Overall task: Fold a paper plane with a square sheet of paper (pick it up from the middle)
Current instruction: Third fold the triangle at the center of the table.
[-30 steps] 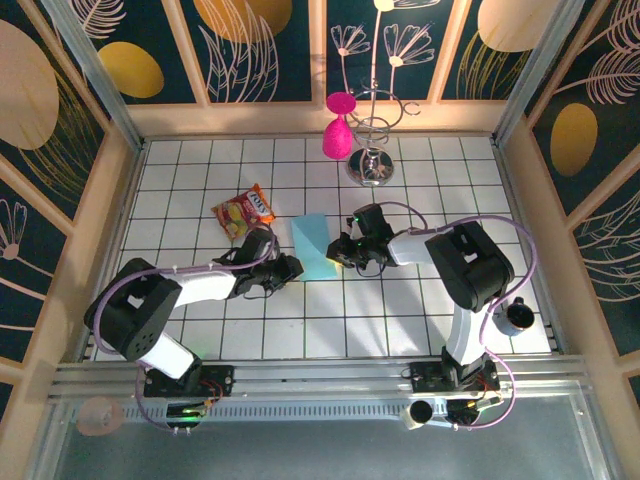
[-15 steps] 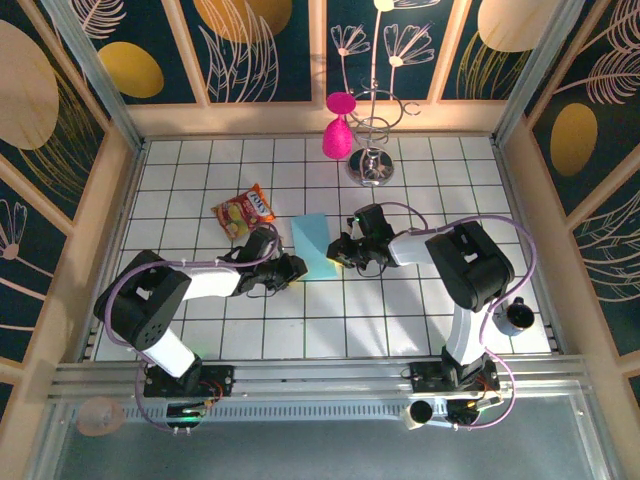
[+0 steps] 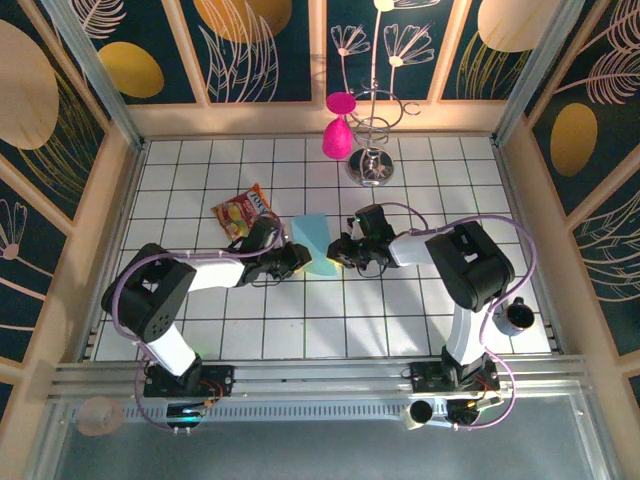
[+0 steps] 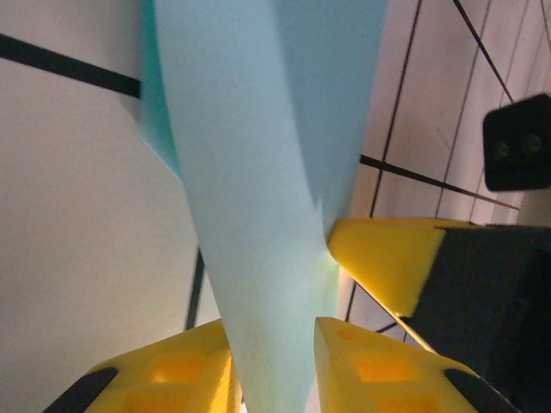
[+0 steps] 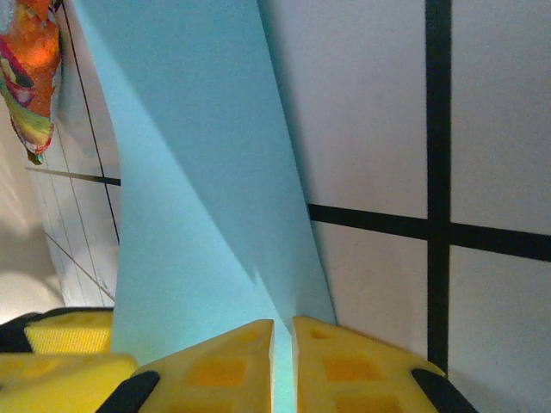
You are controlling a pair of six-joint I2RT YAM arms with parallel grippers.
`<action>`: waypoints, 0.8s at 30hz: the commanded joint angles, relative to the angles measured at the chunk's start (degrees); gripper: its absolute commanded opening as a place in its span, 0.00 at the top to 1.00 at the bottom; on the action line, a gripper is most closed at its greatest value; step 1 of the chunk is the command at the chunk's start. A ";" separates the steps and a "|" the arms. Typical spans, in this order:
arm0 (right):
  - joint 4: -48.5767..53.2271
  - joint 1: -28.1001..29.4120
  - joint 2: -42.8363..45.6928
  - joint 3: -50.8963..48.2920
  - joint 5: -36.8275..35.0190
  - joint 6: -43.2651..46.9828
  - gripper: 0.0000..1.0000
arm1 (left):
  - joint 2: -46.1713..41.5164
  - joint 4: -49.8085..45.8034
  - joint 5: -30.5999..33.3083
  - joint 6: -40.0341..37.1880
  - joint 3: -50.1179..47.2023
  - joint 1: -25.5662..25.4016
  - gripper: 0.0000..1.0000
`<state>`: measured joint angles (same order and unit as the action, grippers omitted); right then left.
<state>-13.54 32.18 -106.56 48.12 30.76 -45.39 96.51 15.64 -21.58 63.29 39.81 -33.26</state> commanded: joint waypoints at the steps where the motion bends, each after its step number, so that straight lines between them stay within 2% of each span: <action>1: 2.14 -0.06 -1.31 -2.24 -1.85 -0.23 0.86 | 0.90 -0.26 1.19 -0.18 0.88 1.05 0.73; 10: 1.55 0.02 -0.80 -1.90 -1.11 -0.31 0.86 | 3.31 5.14 -1.51 2.38 -0.52 2.66 0.78; 15: 1.15 -0.10 0.30 -1.84 -0.86 -0.10 0.84 | 4.37 6.95 -2.54 3.44 -0.77 3.09 0.84; 21: -0.42 0.07 6.09 -2.64 -4.06 4.19 0.75 | 3.53 8.07 -2.16 4.72 -2.06 3.28 1.00; 24: -1.50 0.67 10.96 -3.79 -6.86 9.56 0.66 | 2.75 9.09 -2.40 5.71 -2.45 3.30 1.00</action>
<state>-13.93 32.25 -100.84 45.19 27.90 -41.67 100.36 22.20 -23.20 67.29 38.13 -30.30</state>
